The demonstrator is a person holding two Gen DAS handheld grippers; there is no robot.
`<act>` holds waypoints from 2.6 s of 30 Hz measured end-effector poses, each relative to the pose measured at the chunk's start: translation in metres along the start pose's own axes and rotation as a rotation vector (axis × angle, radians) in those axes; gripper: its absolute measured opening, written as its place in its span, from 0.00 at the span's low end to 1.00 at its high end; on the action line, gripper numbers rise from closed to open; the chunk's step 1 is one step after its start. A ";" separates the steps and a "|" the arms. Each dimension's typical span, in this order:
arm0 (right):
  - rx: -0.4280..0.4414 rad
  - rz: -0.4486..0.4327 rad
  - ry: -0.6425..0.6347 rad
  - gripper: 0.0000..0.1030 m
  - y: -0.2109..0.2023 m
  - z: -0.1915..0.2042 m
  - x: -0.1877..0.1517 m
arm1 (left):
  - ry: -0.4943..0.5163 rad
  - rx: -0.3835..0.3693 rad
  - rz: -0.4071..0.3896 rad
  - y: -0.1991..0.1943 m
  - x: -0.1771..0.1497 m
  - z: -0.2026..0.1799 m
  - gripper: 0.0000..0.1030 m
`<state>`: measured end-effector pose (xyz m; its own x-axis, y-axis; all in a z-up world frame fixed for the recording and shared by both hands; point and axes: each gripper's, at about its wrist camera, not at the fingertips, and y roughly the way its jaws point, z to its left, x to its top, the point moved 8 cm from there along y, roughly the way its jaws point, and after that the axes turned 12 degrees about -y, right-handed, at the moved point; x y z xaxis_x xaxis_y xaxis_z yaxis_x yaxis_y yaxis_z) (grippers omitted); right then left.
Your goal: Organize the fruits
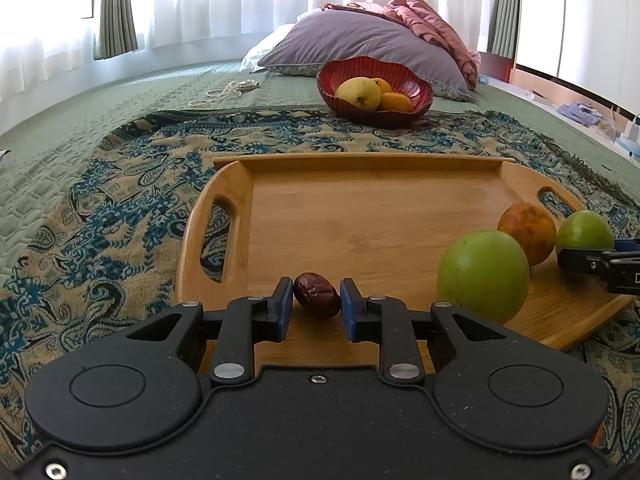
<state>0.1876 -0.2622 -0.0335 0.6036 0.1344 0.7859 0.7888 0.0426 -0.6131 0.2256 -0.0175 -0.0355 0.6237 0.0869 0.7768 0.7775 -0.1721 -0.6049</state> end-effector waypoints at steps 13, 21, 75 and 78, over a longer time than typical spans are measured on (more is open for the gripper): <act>-0.015 0.005 -0.045 0.63 0.002 0.005 0.005 | -0.016 0.011 0.003 0.002 0.000 0.002 0.26; -0.024 0.004 -0.062 0.76 -0.004 0.002 0.004 | -0.012 0.010 -0.004 -0.010 -0.002 0.006 0.50; 0.117 -0.139 -0.283 0.83 -0.093 0.100 -0.067 | 0.082 -0.230 0.016 -0.109 -0.085 -0.031 0.41; 0.117 -0.140 -0.301 0.83 -0.092 0.107 -0.069 | 0.077 -0.237 0.014 -0.109 -0.087 -0.032 0.37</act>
<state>0.0609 -0.1697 -0.0395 0.4155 0.4046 0.8147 0.8322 0.1924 -0.5200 0.0838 -0.0380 -0.0312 0.6191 0.0099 0.7852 0.7226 -0.3987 -0.5647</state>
